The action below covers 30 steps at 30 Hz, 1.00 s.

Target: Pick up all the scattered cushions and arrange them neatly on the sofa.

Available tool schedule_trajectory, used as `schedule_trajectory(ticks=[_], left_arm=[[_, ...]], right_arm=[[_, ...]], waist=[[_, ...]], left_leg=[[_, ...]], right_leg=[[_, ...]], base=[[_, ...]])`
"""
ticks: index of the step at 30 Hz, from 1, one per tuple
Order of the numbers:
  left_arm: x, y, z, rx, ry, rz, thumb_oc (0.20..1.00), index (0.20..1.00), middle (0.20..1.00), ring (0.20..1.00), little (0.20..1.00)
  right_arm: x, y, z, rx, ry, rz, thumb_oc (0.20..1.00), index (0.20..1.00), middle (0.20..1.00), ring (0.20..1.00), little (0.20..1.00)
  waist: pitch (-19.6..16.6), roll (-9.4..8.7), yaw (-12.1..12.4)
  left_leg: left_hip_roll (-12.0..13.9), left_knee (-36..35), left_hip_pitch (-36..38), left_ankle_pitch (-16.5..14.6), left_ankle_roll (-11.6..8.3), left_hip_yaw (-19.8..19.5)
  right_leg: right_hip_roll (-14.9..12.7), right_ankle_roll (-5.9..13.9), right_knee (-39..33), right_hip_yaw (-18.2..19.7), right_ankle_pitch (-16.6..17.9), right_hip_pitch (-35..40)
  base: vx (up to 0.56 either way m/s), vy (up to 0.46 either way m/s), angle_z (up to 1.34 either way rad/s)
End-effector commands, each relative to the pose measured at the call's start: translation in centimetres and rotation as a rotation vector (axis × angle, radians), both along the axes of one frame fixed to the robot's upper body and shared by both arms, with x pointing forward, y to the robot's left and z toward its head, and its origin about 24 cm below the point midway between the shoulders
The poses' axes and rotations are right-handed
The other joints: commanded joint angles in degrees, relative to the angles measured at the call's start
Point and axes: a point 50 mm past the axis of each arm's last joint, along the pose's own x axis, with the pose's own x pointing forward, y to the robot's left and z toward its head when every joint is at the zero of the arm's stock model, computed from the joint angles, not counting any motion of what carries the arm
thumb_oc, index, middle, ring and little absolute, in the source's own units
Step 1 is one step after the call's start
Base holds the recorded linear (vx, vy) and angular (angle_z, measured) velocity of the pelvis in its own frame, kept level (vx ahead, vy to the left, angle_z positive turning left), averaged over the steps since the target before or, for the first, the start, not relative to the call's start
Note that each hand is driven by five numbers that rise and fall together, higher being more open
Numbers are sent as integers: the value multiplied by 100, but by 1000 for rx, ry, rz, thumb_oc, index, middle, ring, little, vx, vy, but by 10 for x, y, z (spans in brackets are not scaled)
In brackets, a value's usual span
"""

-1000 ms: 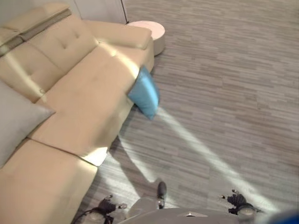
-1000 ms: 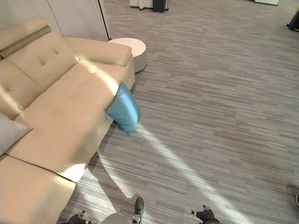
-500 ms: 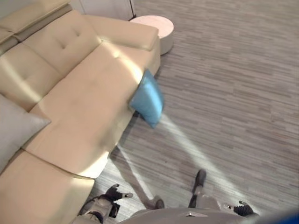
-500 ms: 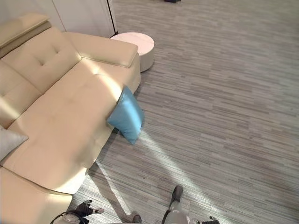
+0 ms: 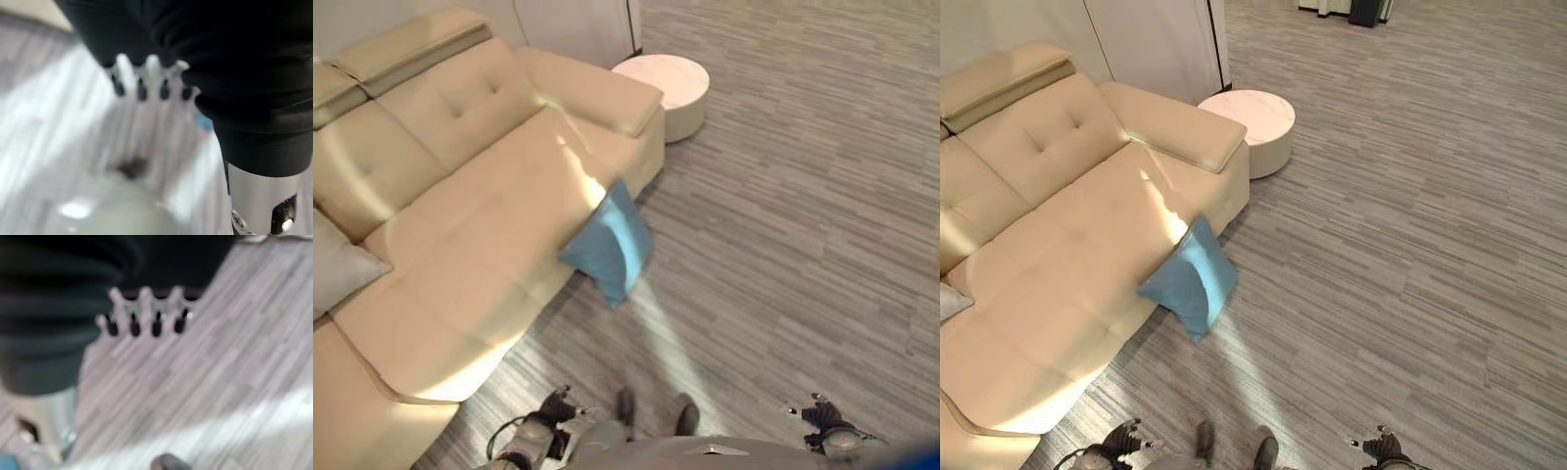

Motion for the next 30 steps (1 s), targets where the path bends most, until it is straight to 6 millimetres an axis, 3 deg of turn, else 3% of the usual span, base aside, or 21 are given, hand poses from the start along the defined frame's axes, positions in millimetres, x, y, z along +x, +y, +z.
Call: schedule_trajectory(ticks=[1, 3, 4, 6, 9, 10, 11, 14, 15, 18, 20, 22, 25, 27, 30], left_arm=[[-2, 11, 2, 17, 15, 14, 1000, 1000, 1000, 1000, 1000], [0, 13, 2, 20, 9, 21, 1000, 1000, 1000, 1000, 1000], [2, 19, 5, 37, 4, 19, 1000, 1000, 1000, 1000, 1000], [4, 21, 6, 39, -3, 22, 1000, 1000, 1000, 1000, 1000], [12, 24, 9, 48, -35, 30, 1000, 1000, 1000, 1000, 1000], [13, 24, 10, 51, -42, 33, 1000, 1000, 1000, 1000, 1000], [13, 24, 10, 48, -45, 39, 1000, 1000, 1000, 1000, 1000], [13, 22, 9, 45, -41, 36, 1000, 1000, 1000, 1000, 1000], [13, 20, 8, 44, -38, 31, 1000, 1000, 1000, 1000, 1000], [10, 20, 7, 45, -28, 28, 1000, 1000, 1000, 1000, 1000], [5, 19, 6, 41, -13, 36, 1000, 1000, 1000, 1000, 1000], [3, 20, 5, 44, -1, 22, 1000, 1000, 1000, 1000, 1000], [-4, 20, 3, 48, 21, 24, 1000, 1000, 1000, 1000, 1000], [-4, 20, 4, 47, 17, 35, 1000, 1000, 1000, 1000, 1000], [7, 22, 7, 41, -31, 68, 1000, 1000, 1000, 1000, 1000]], right_arm=[[2, -5, 3, -17, -21, 17, 1000, 1000, 1000, 1000, 1000], [3, -4, 3, -16, -26, 19, 1000, 1000, 1000, 1000, 1000], [5, -3, 3, -13, -20, 33, 1000, 1000, 1000, 1000, 1000], [7, -3, 3, -13, -25, 32, 1000, 1000, 1000, 1000, 1000], [16, -1, 5, -6, -55, 35, 1000, 1000, 1000, 1000, 1000], [15, 0, 5, -3, -58, 34, 1000, 1000, 1000, 1000, 1000], [16, 1, 5, 0, -59, 35, 1000, 1000, 1000, 1000, 1000], [19, 2, 6, 3, -72, 40, 1000, 1000, 1000, 1000, 1000], [20, 2, 6, 5, -79, 37, 1000, 1000, 1000, 1000, 1000], [21, 3, 7, 7, -83, 30, 1000, 1000, 1000, 1000, 1000], [19, 2, 6, 10, -82, 23, 1000, 1000, 1000, 1000, 1000], [17, 2, 6, 10, -75, 18, 1000, 1000, 1000, 1000, 1000], [9, 4, 3, 19, -57, 10, 1000, 1000, 1000, 1000, 1000], [6, 6, 1, 23, -42, 20, 1000, 1000, 1000, 1000, 1000], [14, 6, 3, 20, -70, 30, 1000, 1000, 1000, 1000, 1000]], waist=[[-10, -44, 144], [-23, -83, 141], [-11, -145, 172], [-3, -140, 172], [95, -27, 21], [105, 50, -15], [108, 86, 13], [122, 112, 37], [131, 103, 14], [154, 111, -80], [164, 137, -160], [127, 45, -230], [29, -28, -310], [42, -96, -280], [145, -197, -123]], left_leg=[[-127, -93, 463, 130, 345, -91], [-120, -64, 471, 109, 354, -80], [-105, -117, 662, -39, 436, -36], [-96, -155, 729, -52, 457, -18], [-11, -295, 1038, -157, 526, -15], [54, -394, 1288, -261, 550, -1], [49, -389, 1402, -349, 567, -6], [72, -411, 1587, -513, 570, -72], [66, -381, 1601, -514, 580, -51], [152, -355, 1776, -679, 495, -73], [228, -344, 1941, -829, 451, -52], [214, -304, 1984, -927, 407, -130], [332, -354, 2138, -1001, 308, -100], [671, -244, 2105, -1009, 61, -237], [983, 484, 1426, -485, -126, -601]], right_leg=[[-276, 976, 88, 389, 224, 87], [-293, 987, 96, 343, 293, 112], [-403, 1072, 677, 241, 285, 15], [-459, 1128, 957, 185, 314, -79], [-734, 1357, 2087, -24, 572, -699], [-934, 1329, 2380, -189, 618, -896], [-1167, 1253, 2027, -361, 560, -841], [-1290, 1271, 1681, -300, 554, -879], [-1365, 1237, 1362, -315, 743, -977], [-1554, 1390, 455, -122, 1184, -1226], [-1624, 1448, 160, -22, 1358, -1354], [-1651, 1519, 88, 75, 1395, -1319], [-1587, 1522, 88, 97, 1498, -1210], [-1428, 1473, 125, 27, 1373, -1053], [-1163, 1313, 103, -19, 1111, -901]], base=[[256, -24, -27], [354, 6, -27], [340, 35, 3], [246, 58, 11], [326, 70, 21], [574, 15, 34], [477, -10, 59], [341, -87, 34], [298, -167, 1], [294, -183, 45], [337, -188, 66], [304, -199, 44], [290, -210, 80], [233, -280, 24], [103, -244, 2]])
